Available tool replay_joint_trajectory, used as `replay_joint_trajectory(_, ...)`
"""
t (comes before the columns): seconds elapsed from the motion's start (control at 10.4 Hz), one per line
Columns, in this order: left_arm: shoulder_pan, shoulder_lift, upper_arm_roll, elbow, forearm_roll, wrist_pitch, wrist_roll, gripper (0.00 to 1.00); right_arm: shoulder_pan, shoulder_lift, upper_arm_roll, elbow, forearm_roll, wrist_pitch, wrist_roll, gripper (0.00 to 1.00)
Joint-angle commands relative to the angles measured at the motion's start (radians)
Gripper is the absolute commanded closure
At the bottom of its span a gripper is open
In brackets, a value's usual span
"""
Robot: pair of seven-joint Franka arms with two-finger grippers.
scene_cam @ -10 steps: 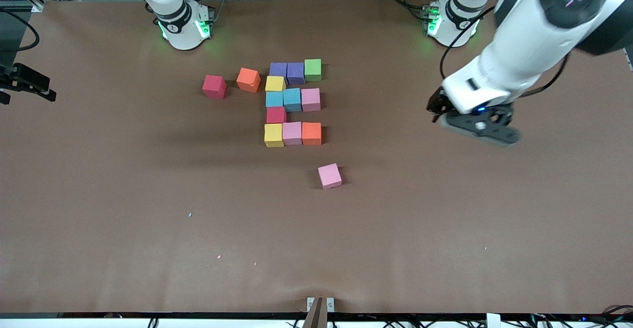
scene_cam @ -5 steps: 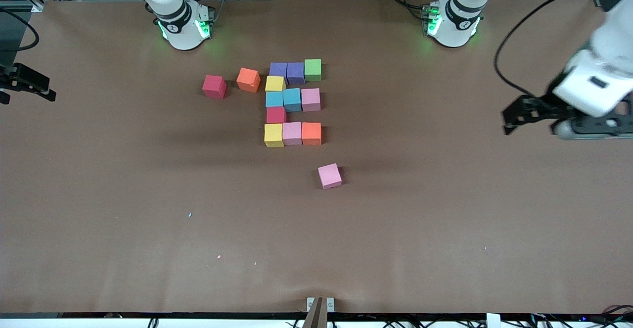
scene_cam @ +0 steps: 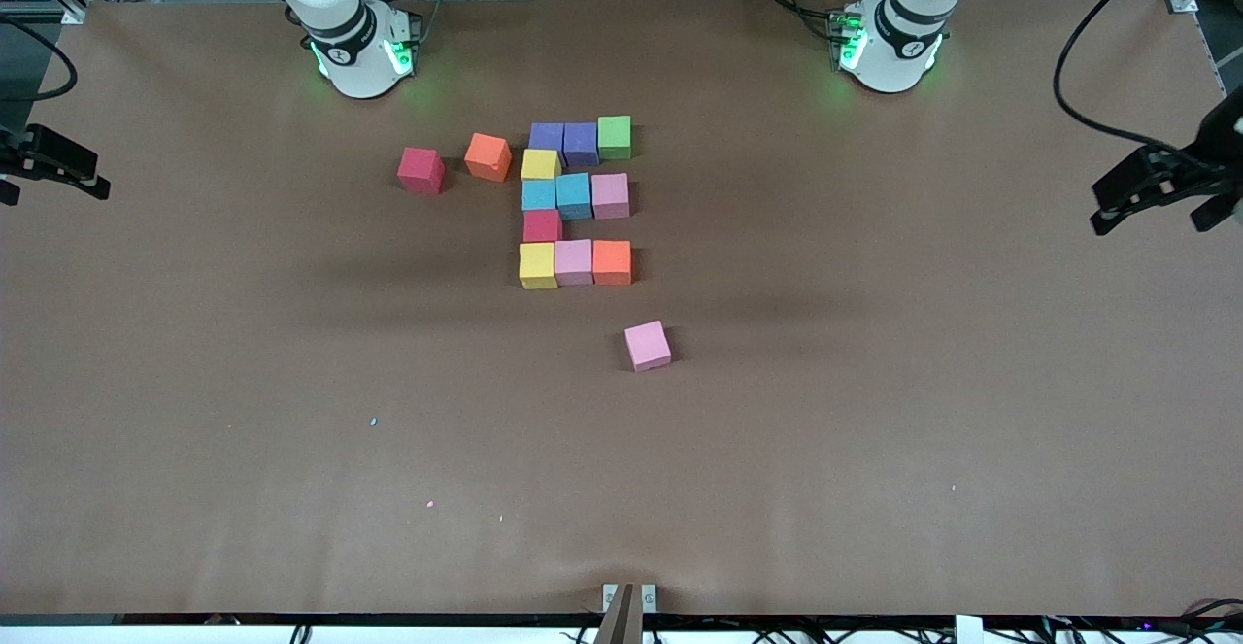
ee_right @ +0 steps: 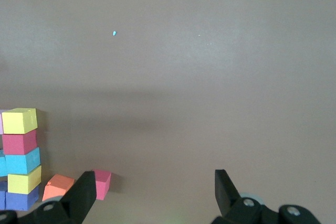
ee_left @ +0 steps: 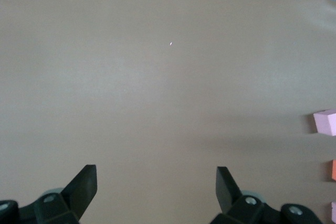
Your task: Arrange 11 blocks into digit 3
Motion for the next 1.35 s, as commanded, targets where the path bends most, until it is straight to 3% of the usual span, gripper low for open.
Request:
replay_joint_trajectory(0.0,-0.105,-0.044,0.118,-0.059,-0.023,-0.008,0.052,0.00,-0.004,0.005,0.004,0.014,-0.006,-0.005,-0.004,0.00)
replay_joint_trajectory(0.48,-0.117,-0.099,0.132,-0.082,-0.009,-0.021,0.051,0.00,-0.004,0.005,0.004,0.012,-0.006,-0.004,-0.003,0.00)
replay_joint_trajectory(0.77,-0.227,-0.113,0.253,-0.091,-0.016,-0.053,0.071,0.00,-0.004,0.005,0.004,0.012,-0.006,-0.004,-0.003,0.00)
replay_joint_trajectory(1.25,-0.249,-0.116,0.250,-0.086,-0.004,-0.057,0.068,0.00,-0.004,0.005,0.006,0.012,-0.006,-0.005,0.001,0.00)
